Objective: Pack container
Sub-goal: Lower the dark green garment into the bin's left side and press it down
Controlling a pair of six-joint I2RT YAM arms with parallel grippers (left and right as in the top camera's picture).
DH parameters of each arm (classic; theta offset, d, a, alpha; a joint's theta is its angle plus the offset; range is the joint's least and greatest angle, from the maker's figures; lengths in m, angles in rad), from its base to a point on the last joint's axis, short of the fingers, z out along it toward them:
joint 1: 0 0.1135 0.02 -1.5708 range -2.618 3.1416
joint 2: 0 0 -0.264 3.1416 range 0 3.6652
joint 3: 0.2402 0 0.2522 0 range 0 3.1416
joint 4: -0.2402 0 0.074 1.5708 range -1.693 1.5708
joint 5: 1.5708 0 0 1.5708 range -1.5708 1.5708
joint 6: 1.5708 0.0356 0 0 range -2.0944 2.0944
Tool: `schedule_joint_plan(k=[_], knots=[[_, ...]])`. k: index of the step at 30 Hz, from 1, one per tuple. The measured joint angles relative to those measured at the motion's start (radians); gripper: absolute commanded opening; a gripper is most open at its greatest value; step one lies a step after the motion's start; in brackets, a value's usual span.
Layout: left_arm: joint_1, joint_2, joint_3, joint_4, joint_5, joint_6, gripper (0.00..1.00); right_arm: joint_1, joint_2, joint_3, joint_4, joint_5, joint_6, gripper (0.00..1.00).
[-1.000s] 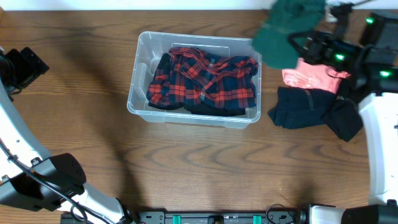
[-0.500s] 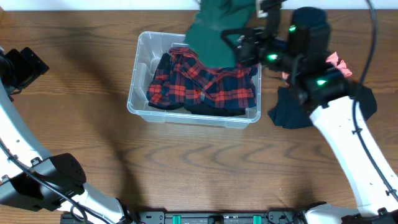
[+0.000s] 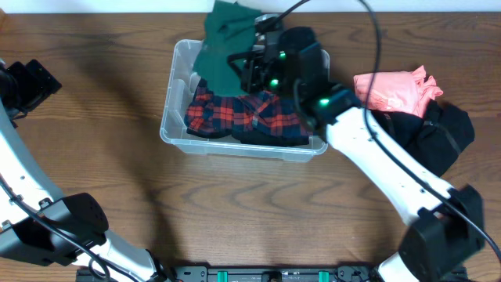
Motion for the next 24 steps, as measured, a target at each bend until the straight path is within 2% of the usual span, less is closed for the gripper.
schedule_joint_plan(k=[13,24], knots=[[0.000,0.000,0.000,0.000,0.000,0.000,0.98,0.043,0.165,0.000,0.156,-0.114,0.194,0.01],[0.000,0.000,0.000,0.000,0.000,0.000,0.98,0.030,0.209,0.000,0.169,-0.148,0.219,0.01]])
